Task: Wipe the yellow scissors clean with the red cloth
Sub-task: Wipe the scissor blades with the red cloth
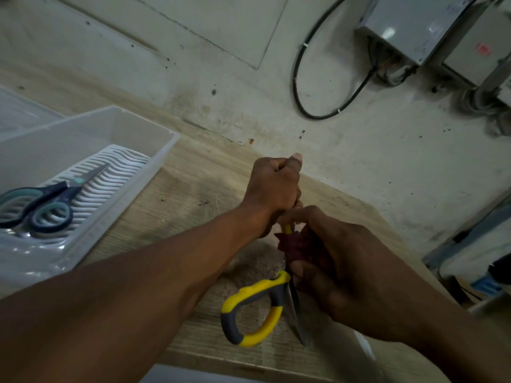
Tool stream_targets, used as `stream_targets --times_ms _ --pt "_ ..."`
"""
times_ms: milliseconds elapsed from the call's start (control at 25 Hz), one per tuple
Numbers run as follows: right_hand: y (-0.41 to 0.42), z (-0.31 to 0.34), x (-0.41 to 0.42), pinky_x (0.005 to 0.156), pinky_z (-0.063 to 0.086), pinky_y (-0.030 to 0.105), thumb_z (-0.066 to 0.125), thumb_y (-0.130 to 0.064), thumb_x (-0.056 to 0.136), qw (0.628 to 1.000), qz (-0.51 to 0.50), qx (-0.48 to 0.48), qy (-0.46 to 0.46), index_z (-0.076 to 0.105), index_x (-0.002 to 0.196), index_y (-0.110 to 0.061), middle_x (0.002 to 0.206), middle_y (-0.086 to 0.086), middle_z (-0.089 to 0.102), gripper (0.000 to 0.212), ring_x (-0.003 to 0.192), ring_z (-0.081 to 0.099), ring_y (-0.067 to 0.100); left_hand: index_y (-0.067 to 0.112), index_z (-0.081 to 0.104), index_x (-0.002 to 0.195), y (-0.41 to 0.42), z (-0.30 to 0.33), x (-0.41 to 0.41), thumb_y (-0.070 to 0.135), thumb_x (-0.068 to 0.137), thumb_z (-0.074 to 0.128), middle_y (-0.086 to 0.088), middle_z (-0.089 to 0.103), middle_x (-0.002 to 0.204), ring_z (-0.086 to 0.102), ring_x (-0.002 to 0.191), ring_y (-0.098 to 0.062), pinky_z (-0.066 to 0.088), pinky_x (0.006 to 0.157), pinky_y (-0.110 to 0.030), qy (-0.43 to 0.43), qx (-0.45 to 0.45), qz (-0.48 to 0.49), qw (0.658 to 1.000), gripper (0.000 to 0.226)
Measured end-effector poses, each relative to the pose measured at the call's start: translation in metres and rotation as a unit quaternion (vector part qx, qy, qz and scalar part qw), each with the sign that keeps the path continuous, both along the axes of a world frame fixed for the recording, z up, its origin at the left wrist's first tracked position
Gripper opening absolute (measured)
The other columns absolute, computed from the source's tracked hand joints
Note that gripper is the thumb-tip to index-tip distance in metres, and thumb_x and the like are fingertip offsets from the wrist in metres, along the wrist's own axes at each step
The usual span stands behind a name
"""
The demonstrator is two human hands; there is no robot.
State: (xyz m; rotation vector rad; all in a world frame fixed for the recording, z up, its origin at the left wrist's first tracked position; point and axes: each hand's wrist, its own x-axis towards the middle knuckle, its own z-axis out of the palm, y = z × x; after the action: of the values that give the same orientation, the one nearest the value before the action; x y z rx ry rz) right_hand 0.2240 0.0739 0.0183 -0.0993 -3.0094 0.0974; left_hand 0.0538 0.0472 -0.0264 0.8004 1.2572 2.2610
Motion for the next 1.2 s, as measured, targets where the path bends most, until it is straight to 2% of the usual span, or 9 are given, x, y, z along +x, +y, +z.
stream_targets --times_ms 200,320,440,520,640,680,880,1000,1200 --pt "-0.002 0.015 -0.004 0.072 0.055 0.032 0.067 -0.030 0.088 0.997 0.027 0.034 -0.067 0.062 0.124 -0.044 0.100 -0.024 0.059 0.038 0.088 0.060 0.001 0.009 0.043 0.065 0.001 -0.001 -0.001 0.026 0.109 0.048 -0.003 0.038 0.043 0.042 0.033 -0.020 0.043 0.040 -0.027 0.004 -0.004 -0.021 1.000 0.047" --pt "-0.002 0.022 -0.021 0.070 0.055 0.037 0.067 -0.026 0.085 0.985 0.036 0.096 -0.142 0.060 0.119 -0.045 0.101 -0.021 0.050 0.039 0.086 0.052 0.002 0.010 0.042 0.061 0.002 -0.003 -0.002 0.025 0.109 0.048 -0.001 0.036 0.043 0.036 0.034 -0.015 0.040 0.042 -0.027 0.004 -0.001 -0.015 1.000 0.050" --pt "0.003 0.022 -0.026 0.068 0.054 0.040 0.069 -0.020 0.083 0.980 0.036 0.113 -0.159 0.059 0.112 -0.047 0.101 -0.018 0.045 0.041 0.084 0.050 0.003 0.013 0.040 0.057 0.003 -0.004 -0.003 0.025 0.108 0.050 -0.002 0.033 0.046 0.032 0.038 -0.016 0.039 0.045 -0.028 0.022 -0.003 -0.001 1.000 0.053" --pt "0.006 0.018 -0.023 0.067 0.055 0.037 0.071 -0.011 0.084 0.986 0.040 0.065 -0.150 0.063 0.107 -0.044 0.103 -0.016 0.048 0.041 0.083 0.055 0.006 0.014 0.039 0.056 0.002 -0.005 -0.004 0.026 0.107 0.051 -0.002 0.033 0.047 0.032 0.039 -0.015 0.038 0.045 -0.026 0.037 -0.006 0.007 0.999 0.053" --pt "0.007 0.021 -0.016 0.060 0.057 0.028 0.070 0.004 0.093 0.983 0.036 -0.160 -0.083 0.074 0.098 -0.023 0.101 -0.006 0.059 0.028 0.074 0.068 0.015 0.013 0.041 0.059 0.001 -0.003 -0.003 0.027 0.108 0.050 -0.002 0.035 0.048 0.033 0.038 -0.012 0.034 0.041 -0.021 0.037 -0.007 -0.007 0.999 0.052" --pt "0.007 0.025 -0.014 0.060 0.058 0.027 0.070 0.004 0.094 0.980 0.038 -0.189 -0.052 0.075 0.098 -0.020 0.098 -0.005 0.062 0.025 0.073 0.070 0.017 0.012 0.042 0.060 0.001 -0.003 -0.003 0.027 0.108 0.050 -0.002 0.036 0.048 0.034 0.037 -0.011 0.034 0.040 -0.021 0.030 -0.005 -0.011 0.999 0.051" --pt "0.006 0.032 -0.008 0.063 0.060 0.035 0.072 -0.006 0.094 0.992 0.017 -0.096 -0.083 0.063 0.119 -0.036 0.088 -0.005 0.074 0.040 0.071 0.072 0.022 0.013 0.039 0.059 0.002 -0.002 -0.002 0.027 0.108 0.049 -0.001 0.033 0.046 0.033 0.035 -0.012 0.034 0.043 -0.023 0.025 0.001 -0.009 1.000 0.053" --pt "0.002 0.027 -0.015 0.067 0.059 0.032 0.071 -0.007 0.090 0.992 0.026 -0.046 -0.115 0.067 0.113 -0.037 0.092 -0.015 0.072 0.038 0.080 0.071 0.008 0.011 0.040 0.058 0.002 -0.002 -0.002 0.028 0.108 0.049 0.001 0.036 0.041 0.038 0.031 -0.013 0.040 0.043 -0.026 0.022 0.003 -0.019 1.000 0.054" --pt "-0.001 0.031 -0.031 0.072 0.056 0.038 0.071 -0.019 0.085 0.976 0.070 0.099 -0.179 0.064 0.109 -0.044 0.102 -0.020 0.058 0.035 0.091 0.058 0.004 0.013 0.041 0.059 0.001 -0.004 -0.005 0.027 0.108 0.050 -0.003 0.034 0.048 0.033 0.037 -0.014 0.037 0.042 -0.025 0.018 0.003 -0.023 1.000 0.051"
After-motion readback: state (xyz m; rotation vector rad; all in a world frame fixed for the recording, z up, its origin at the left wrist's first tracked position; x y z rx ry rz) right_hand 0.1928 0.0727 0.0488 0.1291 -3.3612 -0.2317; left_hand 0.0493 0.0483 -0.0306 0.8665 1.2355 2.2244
